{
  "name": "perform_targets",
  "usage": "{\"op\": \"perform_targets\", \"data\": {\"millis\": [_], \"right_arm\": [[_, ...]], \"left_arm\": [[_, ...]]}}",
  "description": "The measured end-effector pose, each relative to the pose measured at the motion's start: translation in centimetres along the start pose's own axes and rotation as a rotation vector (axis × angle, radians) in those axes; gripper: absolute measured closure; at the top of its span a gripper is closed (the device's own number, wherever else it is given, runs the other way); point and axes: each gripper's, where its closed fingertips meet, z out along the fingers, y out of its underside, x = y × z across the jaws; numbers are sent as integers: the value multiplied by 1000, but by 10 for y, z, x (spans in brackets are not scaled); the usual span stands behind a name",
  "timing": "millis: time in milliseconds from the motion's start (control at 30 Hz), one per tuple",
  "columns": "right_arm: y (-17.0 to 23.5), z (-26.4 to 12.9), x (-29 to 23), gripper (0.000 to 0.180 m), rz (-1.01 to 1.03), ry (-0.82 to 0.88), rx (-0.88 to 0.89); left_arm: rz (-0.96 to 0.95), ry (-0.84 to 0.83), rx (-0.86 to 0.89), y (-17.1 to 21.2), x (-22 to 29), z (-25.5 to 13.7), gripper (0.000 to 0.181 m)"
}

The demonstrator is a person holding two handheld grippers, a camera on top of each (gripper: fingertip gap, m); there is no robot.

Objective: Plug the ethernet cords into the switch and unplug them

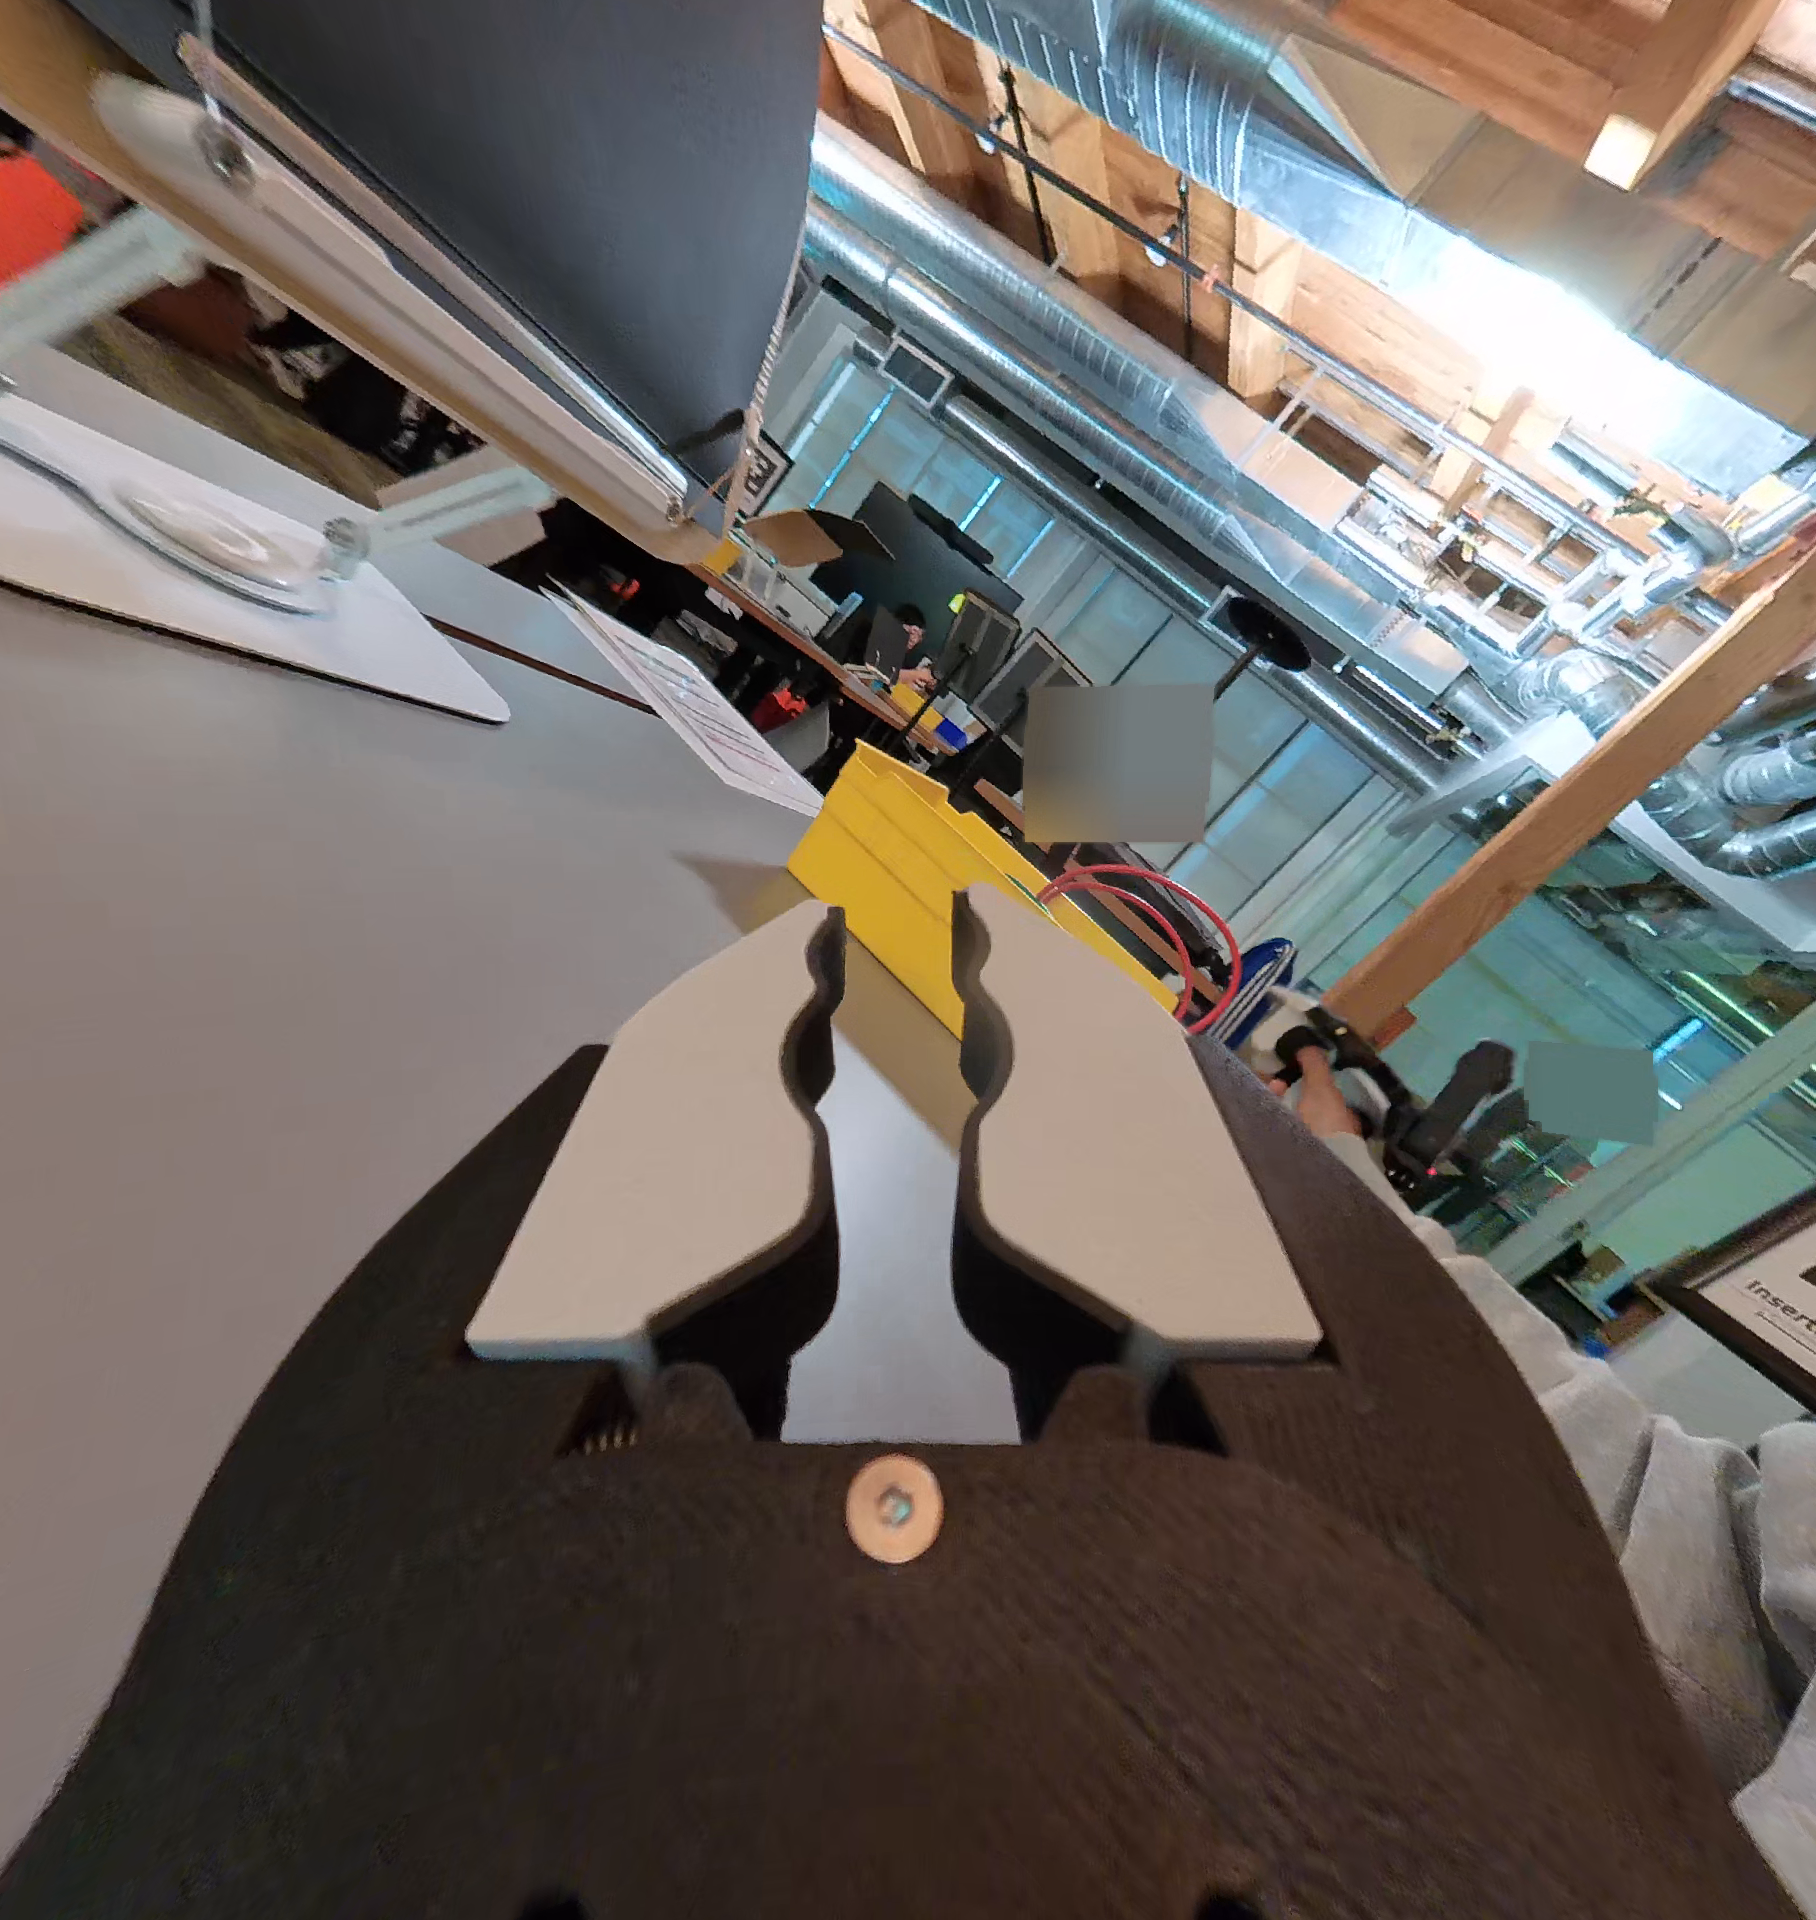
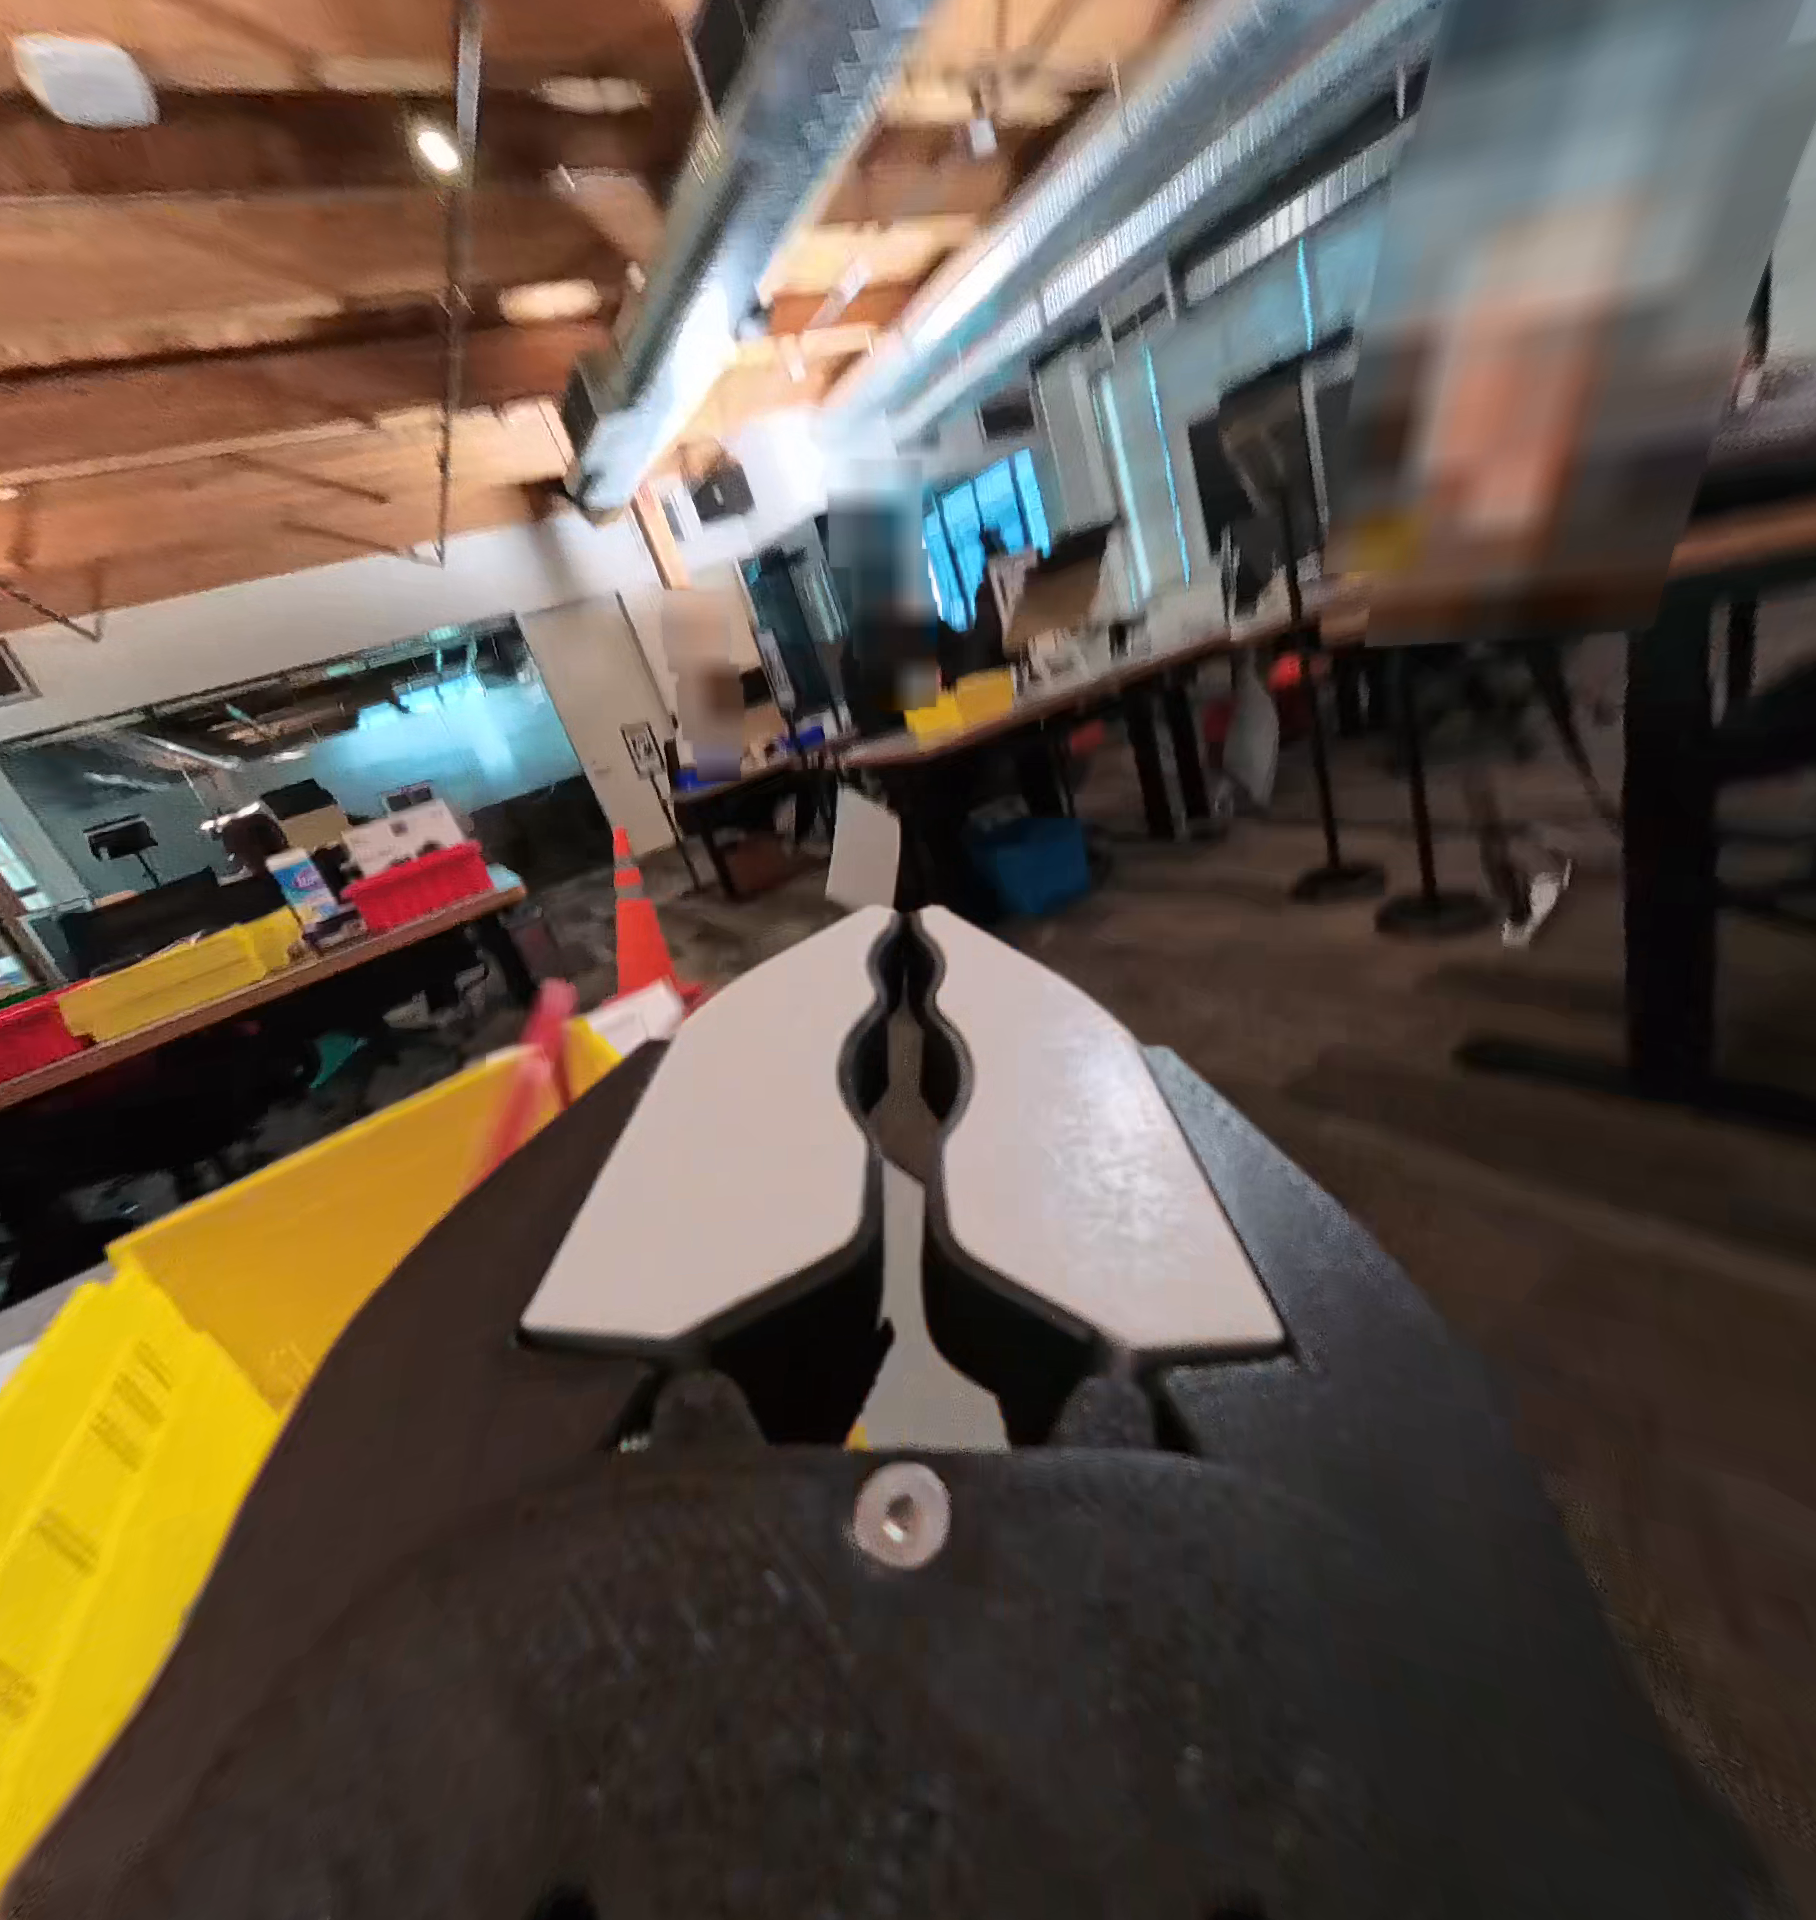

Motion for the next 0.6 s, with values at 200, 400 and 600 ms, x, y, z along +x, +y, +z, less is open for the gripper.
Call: {"op": "perform_targets", "data": {"millis": [200, 400, 600], "right_arm": [[88, 4, -5, 167, 478, -436, -516], [97, 4, -32, 168, 195, -554, -550], [92, 8, -60, 147, 69, -677, -472]], "left_arm": [[2, 39, -78, 20, 5, 28, 161], [5, 50, -104, 26, 10, 29, 160], [-24, 20, -58, 17, 2, 12, 159]]}}
